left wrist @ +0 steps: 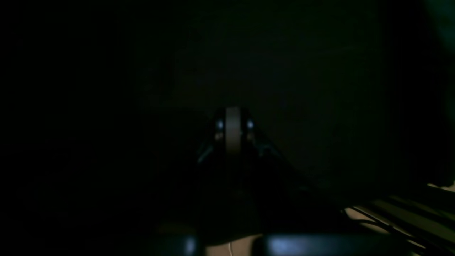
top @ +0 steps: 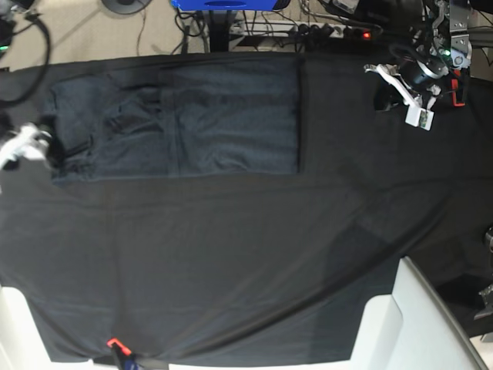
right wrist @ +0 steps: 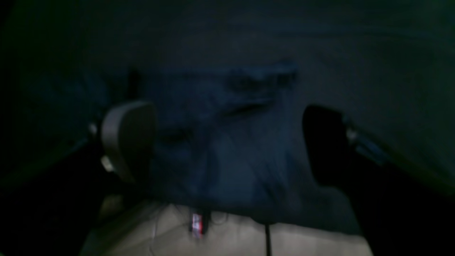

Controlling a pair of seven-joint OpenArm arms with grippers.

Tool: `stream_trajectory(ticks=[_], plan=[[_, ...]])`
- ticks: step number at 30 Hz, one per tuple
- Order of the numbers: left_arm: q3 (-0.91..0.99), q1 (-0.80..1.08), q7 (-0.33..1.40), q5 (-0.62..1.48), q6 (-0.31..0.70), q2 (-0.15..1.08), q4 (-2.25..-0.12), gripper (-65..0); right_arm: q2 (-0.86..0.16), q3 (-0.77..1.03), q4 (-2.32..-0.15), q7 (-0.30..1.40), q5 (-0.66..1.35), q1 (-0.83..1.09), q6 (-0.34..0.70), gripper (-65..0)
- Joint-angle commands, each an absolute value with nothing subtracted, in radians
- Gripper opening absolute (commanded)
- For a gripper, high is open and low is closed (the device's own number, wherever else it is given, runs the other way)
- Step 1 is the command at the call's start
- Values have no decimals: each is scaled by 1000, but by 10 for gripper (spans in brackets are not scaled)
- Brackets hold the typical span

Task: Fold the T-shirt properly
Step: 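Grasp the shirt's end with the right gripper and fold it toward the middle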

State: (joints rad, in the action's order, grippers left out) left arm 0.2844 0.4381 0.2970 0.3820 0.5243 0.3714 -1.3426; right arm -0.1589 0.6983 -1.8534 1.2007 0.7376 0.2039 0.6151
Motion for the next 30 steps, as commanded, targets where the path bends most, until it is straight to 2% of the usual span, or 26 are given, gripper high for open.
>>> stream_trajectory(ticks=[1, 2, 8, 13, 23, 27, 30], plan=[[292, 444, 277, 390, 524, 390, -1359, -650, -185, 740, -1802, 1199, 783, 177, 662, -23], [292, 444, 277, 390, 524, 390, -1359, -650, -206, 769, -1738, 1210, 806, 160, 698, -23], [292, 446, 277, 390, 524, 392, -1359, -650, -354, 788, -1283, 1214, 825, 73, 698, -24], [292, 446, 278, 390, 524, 386, -1359, -650, -387, 753, -1099, 1181, 823, 39, 698, -24], [292, 456, 275, 390, 524, 384, -1359, -650, -361, 533, -1056, 1144, 828, 56, 698, -26], [292, 460, 274, 390, 524, 384, -1359, -650, -355, 470, -1096, 1145, 829, 74, 698, -86], [292, 460, 274, 390, 524, 384, -1357, -650, -352, 418, -1132, 1145, 829, 74, 698, -102]])
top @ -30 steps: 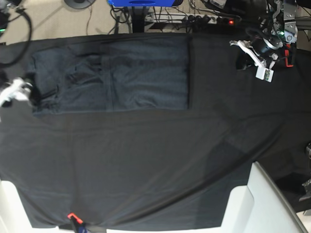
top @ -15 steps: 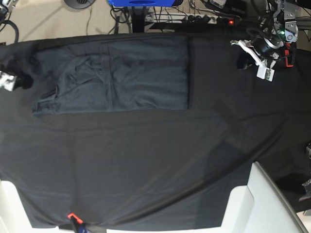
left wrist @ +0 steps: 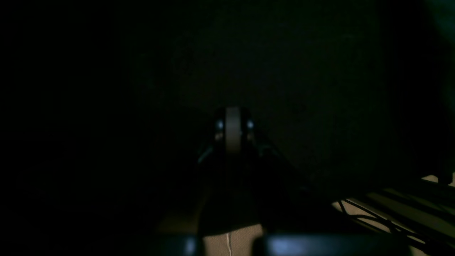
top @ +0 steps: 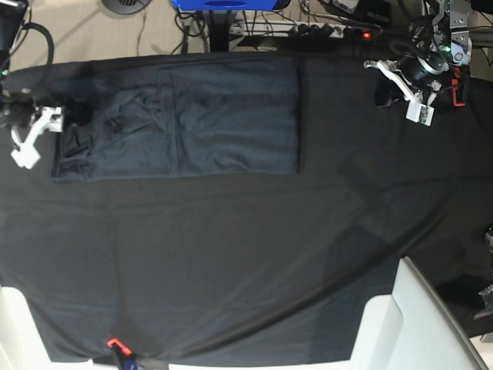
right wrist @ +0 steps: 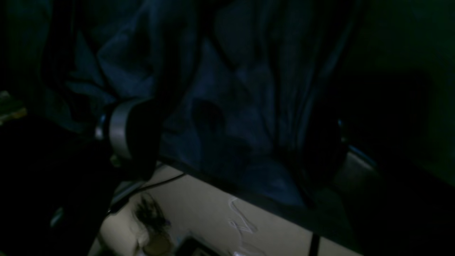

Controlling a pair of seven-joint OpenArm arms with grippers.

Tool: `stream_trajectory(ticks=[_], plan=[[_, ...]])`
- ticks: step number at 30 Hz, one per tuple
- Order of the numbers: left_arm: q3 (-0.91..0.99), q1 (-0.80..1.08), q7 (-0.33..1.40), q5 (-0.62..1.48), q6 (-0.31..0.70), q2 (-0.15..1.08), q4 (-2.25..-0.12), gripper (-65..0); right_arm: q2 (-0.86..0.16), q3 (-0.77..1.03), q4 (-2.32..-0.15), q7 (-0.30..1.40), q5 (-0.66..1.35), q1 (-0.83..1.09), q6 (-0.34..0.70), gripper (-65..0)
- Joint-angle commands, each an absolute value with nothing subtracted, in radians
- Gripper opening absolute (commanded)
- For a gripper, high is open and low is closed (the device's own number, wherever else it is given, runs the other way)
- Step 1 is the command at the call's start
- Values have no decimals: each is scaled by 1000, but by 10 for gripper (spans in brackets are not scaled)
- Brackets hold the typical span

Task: Fold the T-shirt properly
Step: 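Grasp the shirt's end with the right gripper and fold it toward the middle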

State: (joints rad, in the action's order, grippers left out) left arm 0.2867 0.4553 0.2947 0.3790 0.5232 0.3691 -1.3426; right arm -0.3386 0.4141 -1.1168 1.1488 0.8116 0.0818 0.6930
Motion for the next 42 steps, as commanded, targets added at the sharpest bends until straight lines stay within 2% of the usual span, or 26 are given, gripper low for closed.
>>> stream_trajectory(ticks=[1, 12, 19, 22, 26, 29, 31, 35, 42], plan=[[292, 460, 274, 390, 524, 384, -1357, -650, -343, 409, -1135, 1145, 829, 71, 698, -102], [292, 460, 274, 390, 524, 384, -1357, -650, -295, 390, -1130, 1145, 828, 61, 698, -105], [291, 460, 274, 390, 524, 384, -1357, -650, -283, 286, -1127, 1133, 829, 47, 698, -116], [291, 460, 274, 390, 524, 384, -1353, -650, -283, 286, -1125, 1113, 829, 47, 698, -204], [291, 461, 274, 390, 524, 384, -1349, -650, -286, 286, -1125, 1104, 825, 45, 698, -390], [291, 461, 274, 390, 524, 384, -1356, -650, -286, 286, -1116, 1104, 826, 28, 698, -564], [288, 461, 274, 390, 524, 384, -1357, -650, -286, 286, -1092, 1101, 828, 16, 698, -635], [291, 466, 274, 390, 524, 384, -1357, -650, -300, 289, -1021, 1096, 823, -19, 698, -647], [292, 487, 272, 390, 524, 389, -1359, -650, -418, 435, -977, 1076, 820, -24, 698, -647]])
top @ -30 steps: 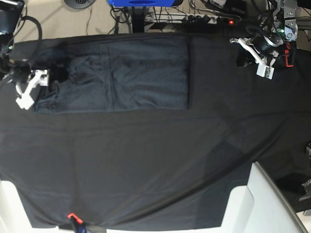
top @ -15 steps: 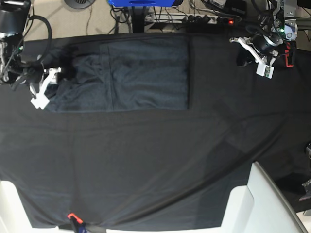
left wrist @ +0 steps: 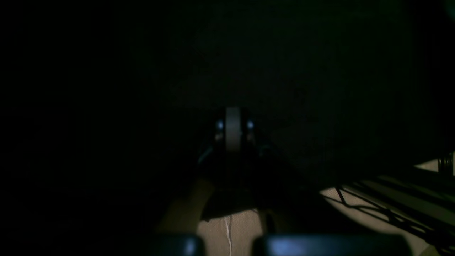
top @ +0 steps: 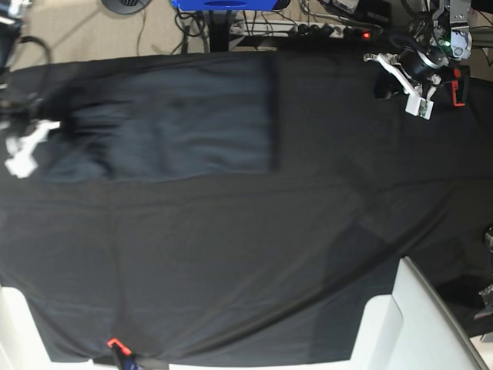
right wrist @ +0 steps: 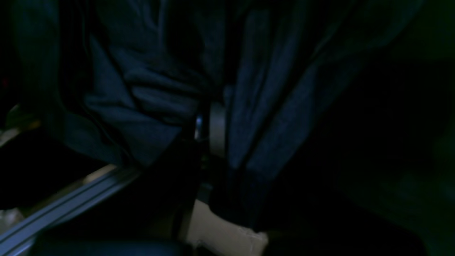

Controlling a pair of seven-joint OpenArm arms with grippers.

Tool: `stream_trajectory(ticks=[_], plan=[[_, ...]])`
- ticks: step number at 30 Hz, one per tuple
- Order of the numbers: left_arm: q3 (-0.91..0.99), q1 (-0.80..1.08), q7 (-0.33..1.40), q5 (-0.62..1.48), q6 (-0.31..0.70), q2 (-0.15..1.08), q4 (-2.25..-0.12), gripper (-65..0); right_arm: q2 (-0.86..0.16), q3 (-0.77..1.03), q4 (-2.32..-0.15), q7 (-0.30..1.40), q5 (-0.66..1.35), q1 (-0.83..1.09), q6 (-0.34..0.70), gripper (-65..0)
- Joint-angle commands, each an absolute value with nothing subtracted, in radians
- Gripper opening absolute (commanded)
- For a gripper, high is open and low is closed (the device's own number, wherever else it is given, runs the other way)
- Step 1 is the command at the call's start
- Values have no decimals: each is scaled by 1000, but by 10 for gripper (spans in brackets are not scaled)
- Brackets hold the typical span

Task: Fold the T-shirt properly
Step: 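Grasp the shirt's end with the right gripper and fold it toward the middle, then lay the folded end down and release it with the right gripper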

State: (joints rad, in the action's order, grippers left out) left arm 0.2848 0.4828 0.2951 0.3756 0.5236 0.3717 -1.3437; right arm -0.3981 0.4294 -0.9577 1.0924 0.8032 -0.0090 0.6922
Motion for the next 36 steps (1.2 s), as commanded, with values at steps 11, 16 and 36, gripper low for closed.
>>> stream_trajectory(ticks=[11, 16, 36], plan=[[286, 478, 272, 390, 524, 384, -1359, -650, -303, 375, -1509, 1124, 822, 171, 424, -648], [289, 478, 272, 390, 524, 384, -1359, -650, -245, 197, -1761, 1122, 826, 228, 236, -648], [291, 478, 272, 390, 524, 384, -1359, -650, -156, -148, -1577, 1018, 820, 133, -22, -648]])
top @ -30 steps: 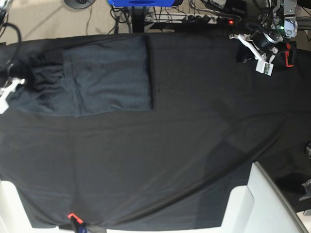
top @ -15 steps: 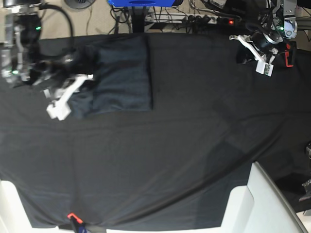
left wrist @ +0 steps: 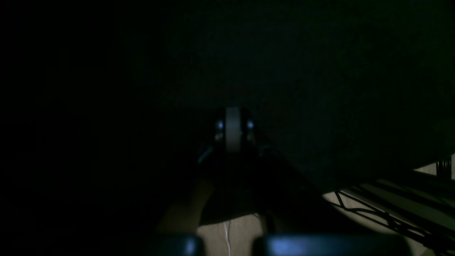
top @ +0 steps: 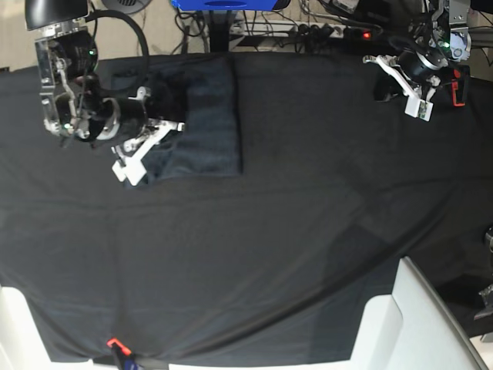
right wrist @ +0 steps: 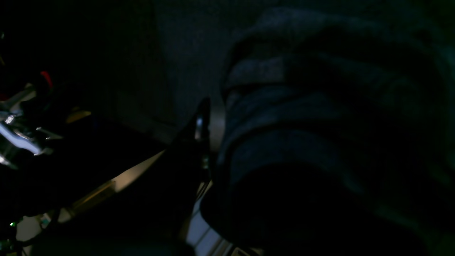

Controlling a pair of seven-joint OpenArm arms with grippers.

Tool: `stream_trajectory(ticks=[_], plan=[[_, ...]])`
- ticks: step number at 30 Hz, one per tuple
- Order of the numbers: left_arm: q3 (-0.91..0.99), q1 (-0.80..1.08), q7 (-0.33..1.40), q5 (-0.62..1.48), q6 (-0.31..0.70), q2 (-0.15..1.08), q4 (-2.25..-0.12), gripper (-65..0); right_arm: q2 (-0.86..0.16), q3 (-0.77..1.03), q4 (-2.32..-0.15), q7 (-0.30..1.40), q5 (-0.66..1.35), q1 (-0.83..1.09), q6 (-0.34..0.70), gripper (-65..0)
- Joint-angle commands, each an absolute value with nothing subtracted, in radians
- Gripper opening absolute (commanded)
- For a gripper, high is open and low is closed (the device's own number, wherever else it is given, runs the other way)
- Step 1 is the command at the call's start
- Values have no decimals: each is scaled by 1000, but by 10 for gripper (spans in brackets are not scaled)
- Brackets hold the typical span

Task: Fold the T-shirt properly
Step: 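Lay the folded end down and release it with the right gripper, then grasp the folded stack's edge with the right gripper and lift it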

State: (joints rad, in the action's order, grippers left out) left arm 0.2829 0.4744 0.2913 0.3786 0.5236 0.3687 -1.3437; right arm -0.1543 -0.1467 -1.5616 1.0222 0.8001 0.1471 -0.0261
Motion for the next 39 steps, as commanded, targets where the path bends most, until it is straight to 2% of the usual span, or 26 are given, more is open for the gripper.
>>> stream_trajectory(ticks=[1, 4, 8, 11, 17, 22, 28, 32, 33, 35, 39], plan=[[291, 478, 272, 390, 524, 384, -1359, -650, -156, -165, -1573, 1010, 820, 131, -41, -648], [291, 478, 272, 390, 524, 384, -1359, -650, -162, -231, -1573, 980, 820, 124, -140, -648], [291, 478, 272, 390, 524, 384, -1359, -650, -186, -315, -1569, 924, 819, 94, -211, -648], [291, 481, 272, 390, 524, 384, -1359, -650, -216, -387, -1569, 894, 814, 71, -326, -648], [292, 481, 272, 390, 524, 386, -1359, -650, -237, -605, -1577, 881, 613, 27, -576, -648], [292, 479, 272, 390, 524, 386, -1359, -650, -208, -746, -1573, 905, 458, 18, -697, -648], [292, 478, 272, 390, 524, 386, -1359, -650, -151, -880, -1572, 984, 206, 12, -698, -648], [292, 478, 272, 390, 524, 386, -1359, -650, -101, -905, -1569, 1030, 54, 18, -698, -639], [292, 478, 272, 390, 524, 386, -1359, -650, -87, -905, -1569, 1033, 22, 19, -698, -629], [292, 478, 272, 390, 524, 386, -1359, -650, -67, -903, -1569, 1041, -16, 22, -698, -555], [292, 478, 272, 390, 524, 386, -1359, -650, -61, -903, -1575, 1044, -24, 33, -698, -330]])
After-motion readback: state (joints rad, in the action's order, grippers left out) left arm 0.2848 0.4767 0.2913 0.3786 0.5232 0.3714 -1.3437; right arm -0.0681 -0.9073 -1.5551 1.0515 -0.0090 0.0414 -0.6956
